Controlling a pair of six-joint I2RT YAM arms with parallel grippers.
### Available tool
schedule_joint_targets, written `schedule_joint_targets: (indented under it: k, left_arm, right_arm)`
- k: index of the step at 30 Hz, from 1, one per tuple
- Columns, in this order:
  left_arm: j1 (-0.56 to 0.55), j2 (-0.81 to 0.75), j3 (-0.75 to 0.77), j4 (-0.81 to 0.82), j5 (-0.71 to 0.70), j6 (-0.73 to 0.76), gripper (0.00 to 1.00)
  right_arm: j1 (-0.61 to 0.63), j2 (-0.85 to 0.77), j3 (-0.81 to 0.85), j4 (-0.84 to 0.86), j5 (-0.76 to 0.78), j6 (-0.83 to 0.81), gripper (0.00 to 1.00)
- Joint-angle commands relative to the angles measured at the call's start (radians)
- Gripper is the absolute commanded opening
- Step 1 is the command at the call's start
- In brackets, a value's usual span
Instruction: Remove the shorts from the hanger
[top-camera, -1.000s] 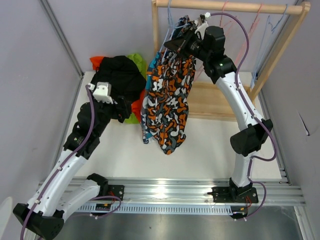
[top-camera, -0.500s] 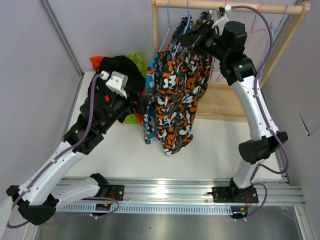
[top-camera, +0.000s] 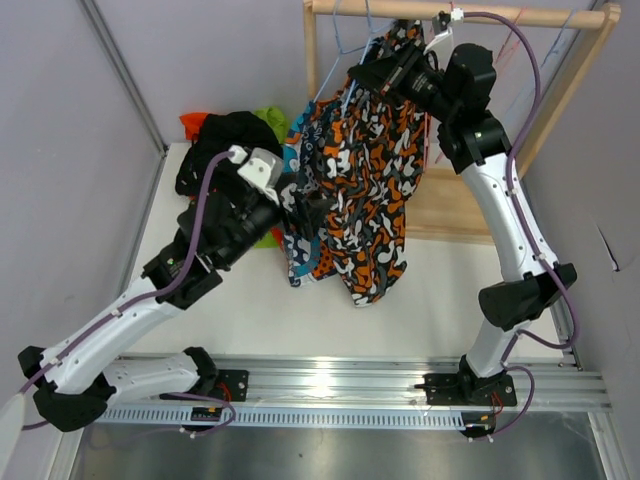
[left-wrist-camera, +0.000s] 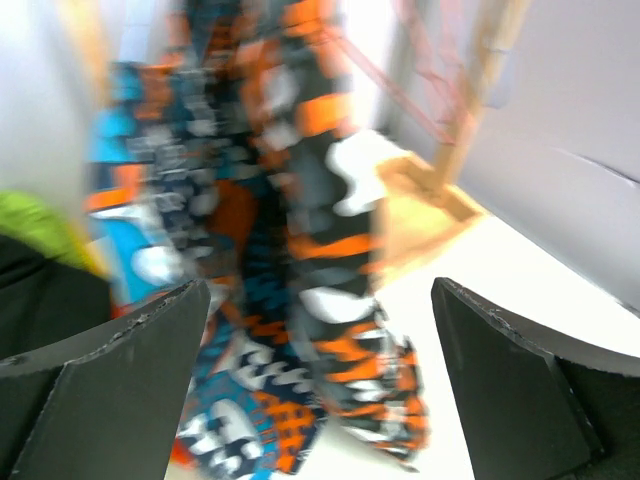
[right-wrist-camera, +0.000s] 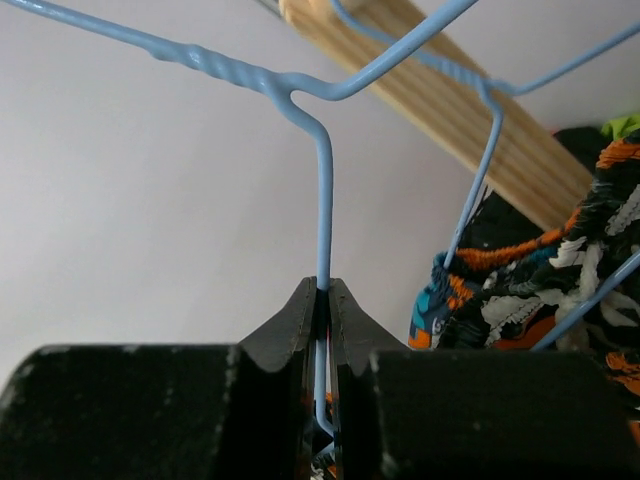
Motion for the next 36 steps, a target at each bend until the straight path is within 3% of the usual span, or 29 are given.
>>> schedule_joint_targets:
  k: [1, 8, 11, 13, 16, 17, 18, 19, 24, 31, 36]
  left_arm:
    - [-0.080, 0.008, -0.040, 0.141, 0.065, -0.013, 1.00]
    - [-0.091, 0.138, -0.048, 0.259, 0.102, -0.047, 1.00]
    - [-0.105, 0.183, -0.062, 0.299, 0.014, -0.029, 0.99]
    - [-0.112, 0.191, -0.094, 0.324, -0.040, -0.023, 0.93]
    - [-0.115, 0.185, -0.137, 0.367, -0.108, -0.018, 0.64]
    - [-0.117, 0.180, -0.140, 0.375, -0.117, -0.015, 0.38]
    - [-0.119, 0.168, -0.152, 0.385, -0.135, -0.016, 0.22]
    - [-0.125, 0.162, -0.165, 0.388, -0.146, -0.016, 0.00]
    - [-0.206, 0.058, -0.238, 0.396, -0.223, 0.011, 0.00]
    - [-0.515, -0.078, -0.470, 0.448, -0.450, -0.042, 0.00]
    - [-0.612, -0.070, -0.583, 0.464, -0.542, -0.136, 0.00]
  right_arm:
    - [0.043, -0.105, -0.026, 0.121, 0.037, -0.039, 0.00]
    - [0.084, -0.192, -0.056, 0.110, 0.068, -0.024, 0.00]
    - [0.086, -0.225, -0.053, 0.119, 0.056, 0.001, 0.00]
    - [0.086, -0.241, -0.048, 0.118, 0.054, 0.013, 0.00]
    - [0.084, -0.258, -0.008, 0.086, 0.056, 0.019, 0.00]
    - [0.084, -0.255, 0.012, 0.070, 0.051, 0.021, 0.00]
    - [0.084, -0.255, 0.041, 0.050, 0.048, 0.021, 0.00]
    - [0.083, -0.255, 0.047, 0.047, 0.049, 0.027, 0.00]
    - [0.035, -0.245, 0.096, 0.049, 0.048, 0.055, 0.00]
    - [-0.094, -0.107, 0.257, 0.076, -0.026, 0.193, 0.00]
    - [-0.153, -0.038, 0.320, 0.151, -0.056, 0.321, 0.00]
